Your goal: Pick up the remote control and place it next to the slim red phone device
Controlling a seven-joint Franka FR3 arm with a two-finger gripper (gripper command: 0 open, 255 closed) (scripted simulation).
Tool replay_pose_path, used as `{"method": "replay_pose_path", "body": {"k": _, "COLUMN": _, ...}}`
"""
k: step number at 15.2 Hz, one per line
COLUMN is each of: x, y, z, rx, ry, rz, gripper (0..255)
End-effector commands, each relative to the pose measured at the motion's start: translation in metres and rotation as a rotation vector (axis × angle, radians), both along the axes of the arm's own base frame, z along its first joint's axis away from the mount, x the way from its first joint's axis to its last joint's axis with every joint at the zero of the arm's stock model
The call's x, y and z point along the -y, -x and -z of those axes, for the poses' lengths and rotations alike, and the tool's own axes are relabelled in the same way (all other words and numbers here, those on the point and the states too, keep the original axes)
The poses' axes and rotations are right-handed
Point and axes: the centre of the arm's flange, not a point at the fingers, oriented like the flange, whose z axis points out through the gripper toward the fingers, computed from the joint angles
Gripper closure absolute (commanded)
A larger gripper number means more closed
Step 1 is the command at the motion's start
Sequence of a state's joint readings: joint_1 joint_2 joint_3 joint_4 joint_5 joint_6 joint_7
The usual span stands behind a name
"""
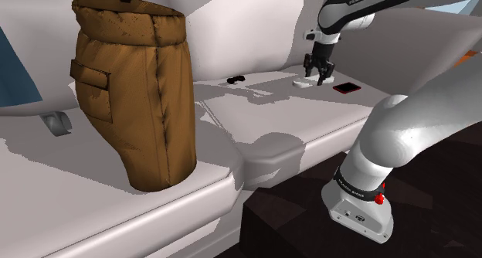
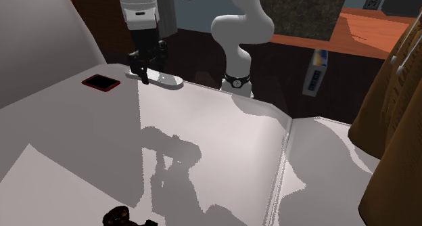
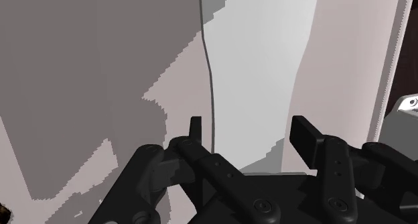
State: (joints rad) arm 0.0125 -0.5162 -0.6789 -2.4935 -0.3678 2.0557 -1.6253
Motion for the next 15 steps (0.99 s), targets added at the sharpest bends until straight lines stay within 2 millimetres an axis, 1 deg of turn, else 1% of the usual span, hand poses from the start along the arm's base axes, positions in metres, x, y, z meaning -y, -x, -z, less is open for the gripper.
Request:
{"method": "replay_pose_path", "body": {"k": 1, "x": 0.019, "y": 0.021, "z": 0.001, "rx": 0.000, "ry": 0.001, "rz": -0.002, "gripper": 255}}
{"method": "replay_pose_path", "body": {"k": 10, "x": 0.099, "y": 0.106, "z": -0.001, "rx": 0.000, "ry": 0.001, "rz": -0.002, "gripper": 255}}
{"method": "replay_pose_path", "body": {"k": 15, "x": 0.099, "y": 0.106, "z": 0.026, "rx": 0.000, "ry": 0.000, "rz": -0.002, "gripper": 255}}
